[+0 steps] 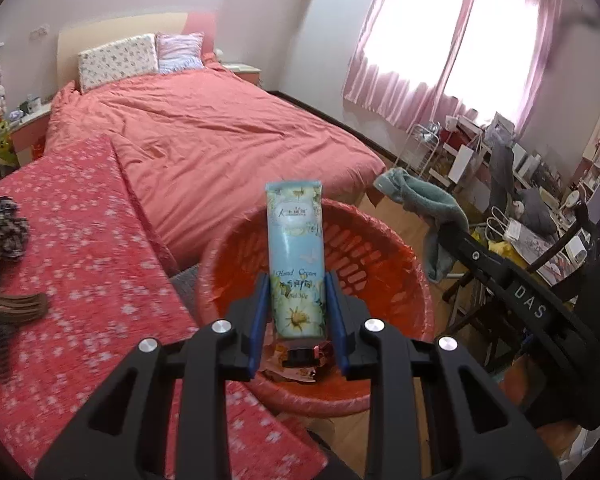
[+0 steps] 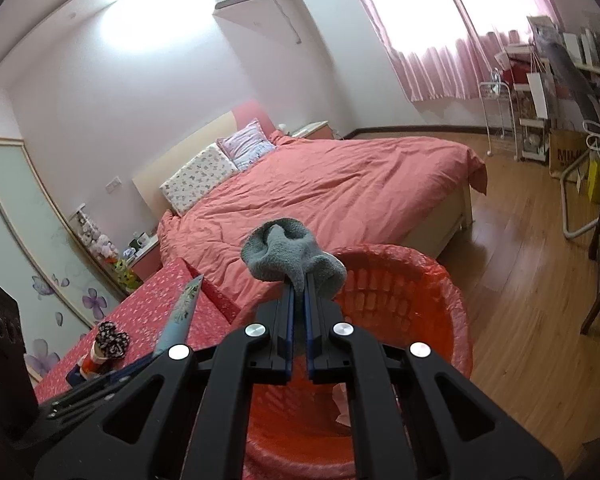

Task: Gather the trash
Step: 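Carry the tube and grey sock to the basket and release both, then grasp the brown hair clip with the right tool while the left tool grasps the blue sock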

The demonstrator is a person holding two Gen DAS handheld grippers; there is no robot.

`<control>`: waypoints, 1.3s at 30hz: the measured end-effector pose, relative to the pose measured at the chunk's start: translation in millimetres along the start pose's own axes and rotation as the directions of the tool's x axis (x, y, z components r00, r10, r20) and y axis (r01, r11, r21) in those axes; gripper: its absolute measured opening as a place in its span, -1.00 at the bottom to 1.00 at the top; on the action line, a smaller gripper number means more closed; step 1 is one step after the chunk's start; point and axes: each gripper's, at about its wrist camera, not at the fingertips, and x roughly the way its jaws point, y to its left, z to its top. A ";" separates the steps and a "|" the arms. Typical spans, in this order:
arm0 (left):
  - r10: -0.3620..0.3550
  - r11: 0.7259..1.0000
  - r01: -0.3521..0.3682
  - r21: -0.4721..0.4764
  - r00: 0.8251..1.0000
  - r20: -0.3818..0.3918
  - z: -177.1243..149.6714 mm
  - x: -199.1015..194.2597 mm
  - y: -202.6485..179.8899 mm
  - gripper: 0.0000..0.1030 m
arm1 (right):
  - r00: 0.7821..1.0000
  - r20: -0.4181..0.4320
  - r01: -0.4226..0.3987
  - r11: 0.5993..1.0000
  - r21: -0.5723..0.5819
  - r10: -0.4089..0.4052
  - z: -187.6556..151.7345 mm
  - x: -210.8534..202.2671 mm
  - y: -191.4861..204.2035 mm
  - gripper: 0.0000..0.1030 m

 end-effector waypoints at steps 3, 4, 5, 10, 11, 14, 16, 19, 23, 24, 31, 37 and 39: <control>0.016 1.000 -0.015 0.003 1.000 -0.012 -1.8 16.0 -1.9 -0.41 | 1.000 -0.021 0.005 1.000 0.020 -0.005 0.5 8.7 -8.9 -0.88; 0.023 1.000 -0.023 0.007 1.000 -0.016 -1.8 20.4 -1.2 -0.34 | 1.000 -0.030 0.010 1.000 0.024 -0.009 -0.2 11.1 -11.4 -0.85; 0.032 0.999 -0.032 0.005 0.999 -0.022 -3.0 23.9 1.2 -0.29 | 0.999 -0.038 0.015 1.000 0.025 -0.015 -2.1 11.7 -11.3 -0.82; 0.070 0.997 -0.070 -0.015 0.997 -0.037 -5.8 27.8 16.0 -0.19 | 0.997 -0.074 0.035 0.999 0.023 -0.034 -9.8 15.1 -12.9 -0.42; 0.075 0.997 -0.076 -0.021 0.996 -0.038 -6.5 26.3 20.5 -0.18 | 0.996 -0.077 0.041 0.999 0.015 -0.040 -11.6 14.3 -10.9 -0.40; 0.103 0.994 -0.105 -0.031 0.994 -0.037 -10.5 18.0 34.0 -0.11 | 0.995 -0.085 0.047 0.999 -0.002 -0.047 -11.4 12.2 -6.5 -0.39; 0.125 0.991 -0.126 -0.033 0.992 -0.033 -14.0 10.6 44.2 -0.06 | 0.995 -0.087 0.053 0.998 -0.015 -0.054 -10.9 11.5 -3.2 -0.39; 0.162 0.986 -0.163 -0.035 0.986 -0.025 -20.2 -2.2 57.4 0.02 | 0.994 -0.093 0.052 0.998 -0.028 -0.055 -11.3 10.8 3.9 -0.38; 0.218 0.975 -0.218 -0.053 0.976 -0.009 -28.9 -21.2 77.7 0.08 | 0.993 -0.105 0.044 0.998 -0.055 -0.050 -16.0 12.2 15.9 -0.33; 0.234 0.970 -0.234 -0.061 0.972 -0.007 -31.6 -26.6 84.3 0.09 | 0.993 -0.109 0.040 0.997 -0.066 -0.047 -17.5 12.4 20.8 -0.33; 0.329 0.936 -0.328 -0.130 0.944 -0.013 -50.1 -61.4 135.4 0.13 | 0.990 -0.139 -0.008 0.991 -0.131 -0.011 -29.7 15.0 58.2 -0.33; 0.400 0.896 -0.395 -0.202 0.916 -0.018 -65.1 -90.6 180.3 0.20 | 0.984 -0.175 -0.055 0.983 -0.175 0.024 -42.9 18.3 90.2 -0.33; 0.426 0.879 -0.420 -0.225 0.905 -0.024 -69.8 -99.1 195.5 0.21 | 0.981 -0.190 -0.073 0.979 -0.192 0.035 -49.0 20.2 101.7 -0.33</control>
